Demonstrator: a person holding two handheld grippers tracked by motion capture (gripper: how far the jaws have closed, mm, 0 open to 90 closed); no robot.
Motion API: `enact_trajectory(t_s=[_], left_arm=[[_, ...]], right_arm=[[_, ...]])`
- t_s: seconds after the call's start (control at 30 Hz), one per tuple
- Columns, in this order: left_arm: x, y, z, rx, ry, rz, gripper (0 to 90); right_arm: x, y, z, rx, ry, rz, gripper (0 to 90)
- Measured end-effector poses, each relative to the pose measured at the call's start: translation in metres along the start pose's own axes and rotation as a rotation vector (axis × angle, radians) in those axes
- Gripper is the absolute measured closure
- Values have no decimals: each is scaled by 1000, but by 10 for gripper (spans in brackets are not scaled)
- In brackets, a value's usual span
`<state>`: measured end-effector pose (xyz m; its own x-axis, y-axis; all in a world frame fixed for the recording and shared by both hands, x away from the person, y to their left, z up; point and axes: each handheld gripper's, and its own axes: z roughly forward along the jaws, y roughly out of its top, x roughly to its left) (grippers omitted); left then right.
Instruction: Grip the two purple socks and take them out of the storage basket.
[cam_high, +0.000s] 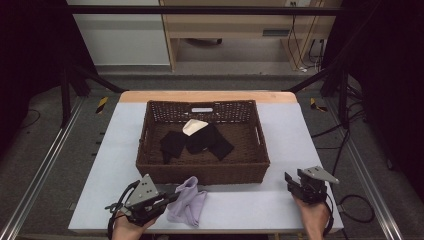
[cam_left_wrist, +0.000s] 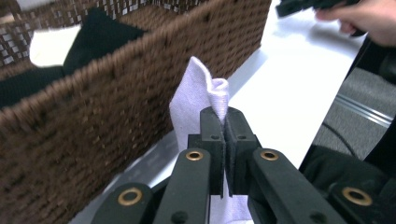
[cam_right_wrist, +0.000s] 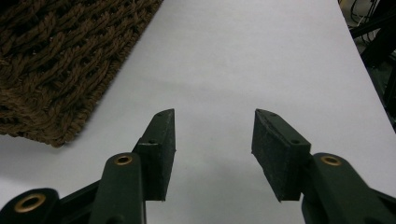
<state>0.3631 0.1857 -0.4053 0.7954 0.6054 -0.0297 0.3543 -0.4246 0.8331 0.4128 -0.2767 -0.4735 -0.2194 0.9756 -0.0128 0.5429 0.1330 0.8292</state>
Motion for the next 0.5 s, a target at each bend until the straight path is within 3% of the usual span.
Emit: enact_trajectory(t_s=[0.3, 0.5], left_arm=[[4, -13, 25, 62, 9, -20, 868], [7, -17, 33, 70, 23, -36, 827]], right_arm=[[0, -1, 2, 10, -5, -2, 470], [2, -2, 3, 16, -12, -10, 453]])
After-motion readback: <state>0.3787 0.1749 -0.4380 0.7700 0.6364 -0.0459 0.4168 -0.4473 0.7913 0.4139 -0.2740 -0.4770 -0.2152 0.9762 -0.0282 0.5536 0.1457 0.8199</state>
